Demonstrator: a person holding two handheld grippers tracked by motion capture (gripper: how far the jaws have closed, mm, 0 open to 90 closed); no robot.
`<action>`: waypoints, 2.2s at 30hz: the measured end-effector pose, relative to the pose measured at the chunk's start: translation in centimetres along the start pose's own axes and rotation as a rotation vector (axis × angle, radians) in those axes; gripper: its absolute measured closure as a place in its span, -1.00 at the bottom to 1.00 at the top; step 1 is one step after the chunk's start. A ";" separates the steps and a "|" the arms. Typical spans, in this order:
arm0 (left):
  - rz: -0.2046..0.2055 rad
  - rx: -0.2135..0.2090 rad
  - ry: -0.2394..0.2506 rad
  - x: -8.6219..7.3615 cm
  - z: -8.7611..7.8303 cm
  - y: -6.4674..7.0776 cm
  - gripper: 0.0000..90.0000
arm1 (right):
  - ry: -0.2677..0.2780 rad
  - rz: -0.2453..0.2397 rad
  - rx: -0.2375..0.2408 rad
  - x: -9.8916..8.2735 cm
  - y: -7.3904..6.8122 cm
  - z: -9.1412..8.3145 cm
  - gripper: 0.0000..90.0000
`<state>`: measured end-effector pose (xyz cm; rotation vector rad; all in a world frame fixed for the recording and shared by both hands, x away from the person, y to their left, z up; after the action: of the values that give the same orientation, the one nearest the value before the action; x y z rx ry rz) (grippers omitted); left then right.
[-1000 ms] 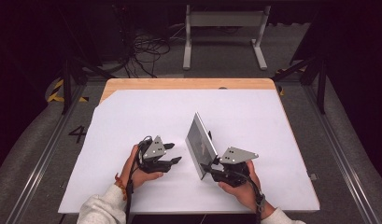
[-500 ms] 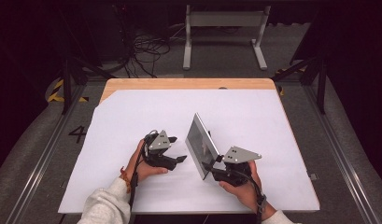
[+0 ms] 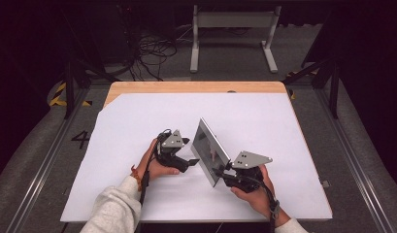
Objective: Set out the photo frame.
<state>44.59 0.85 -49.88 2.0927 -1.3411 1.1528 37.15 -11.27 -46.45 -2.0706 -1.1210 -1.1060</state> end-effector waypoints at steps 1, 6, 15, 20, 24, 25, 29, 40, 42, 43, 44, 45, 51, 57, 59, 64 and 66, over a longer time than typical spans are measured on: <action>0.000 0.000 0.000 0.0 0.0 0.0 -0.62 | -0.001 0.002 0.001 0.0 0.1 0.0 0.58; 0.003 -0.010 0.009 0.5 0.3 -0.1 -0.62 | 0.002 0.016 0.017 -0.1 0.2 0.0 0.60; 0.019 -0.031 0.012 0.8 1.2 0.1 -0.62 | 0.014 -0.004 -0.026 -1.1 -0.2 -1.3 0.58; 0.004 -0.047 0.010 1.0 1.5 -0.1 -0.64 | 0.036 -0.025 -0.045 -1.0 -0.6 -1.6 0.69; -0.002 -0.060 0.012 1.1 1.6 -0.1 -0.64 | 0.047 -0.009 -0.042 -1.1 -0.6 -1.6 0.70; -0.003 -0.062 0.013 1.1 1.7 -0.2 -0.63 | 0.045 -0.008 -0.046 -1.1 -0.6 -1.6 0.70; 0.013 -0.116 -0.011 0.8 1.5 0.5 -0.50 | 0.044 -0.006 -0.056 -1.1 -0.6 -1.7 0.70; -0.032 -0.001 0.014 0.8 1.1 -1.5 -0.62 | 0.043 -0.001 -0.060 -1.2 -0.3 -1.9 0.73; -0.049 -0.003 0.019 0.9 1.4 -1.7 -0.63 | 0.040 -0.006 -0.068 -1.2 -0.3 -1.9 0.73; -0.049 -0.003 0.019 0.9 1.4 -1.7 -0.64 | 0.040 -0.006 -0.068 -1.2 -0.3 -1.9 0.73; -0.046 -0.009 0.013 0.8 1.6 -1.7 -0.64 | 0.041 -0.005 -0.069 -1.2 -0.3 -1.9 0.73; -0.029 -0.021 -0.003 0.6 2.1 -1.5 -0.66 | 0.040 -0.005 -0.069 -1.2 -0.4 -1.9 0.73; -0.010 -0.052 -0.026 0.5 2.8 -1.0 -0.68 | 0.040 -0.006 -0.070 -1.2 -0.3 -1.9 0.73; 0.010 -0.076 -0.030 0.5 2.6 -0.7 -0.49 | 0.039 -0.007 -0.070 -1.2 -0.3 -1.9 0.73; 0.023 -0.073 -0.040 0.4 2.6 -0.5 -0.49 | 0.037 -0.009 -0.073 -1.2 -0.3 -1.9 0.73; 0.024 -0.071 -0.050 0.2 2.3 -0.7 -0.43 | 0.036 -0.003 -0.073 -1.2 -0.2 -1.9 0.73; 0.024 -0.068 -0.054 0.1 2.1 -0.7 -0.40 | 0.034 -0.001 -0.075 -1.2 -0.2 -1.9 0.74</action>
<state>46.12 -0.37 -50.92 2.0789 -1.4128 1.0524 35.82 -13.14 -46.48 -2.1001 -1.0795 -1.1963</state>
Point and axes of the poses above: each handheld gripper's, and its own axes: z roughly forward along the jaws, x roughly out of its top, y roughly to its right, the point moved 10 cm from there along z, roughly forward along the jaws, and after that the axes turned 8 degrees about x, right-handed, at the moved point
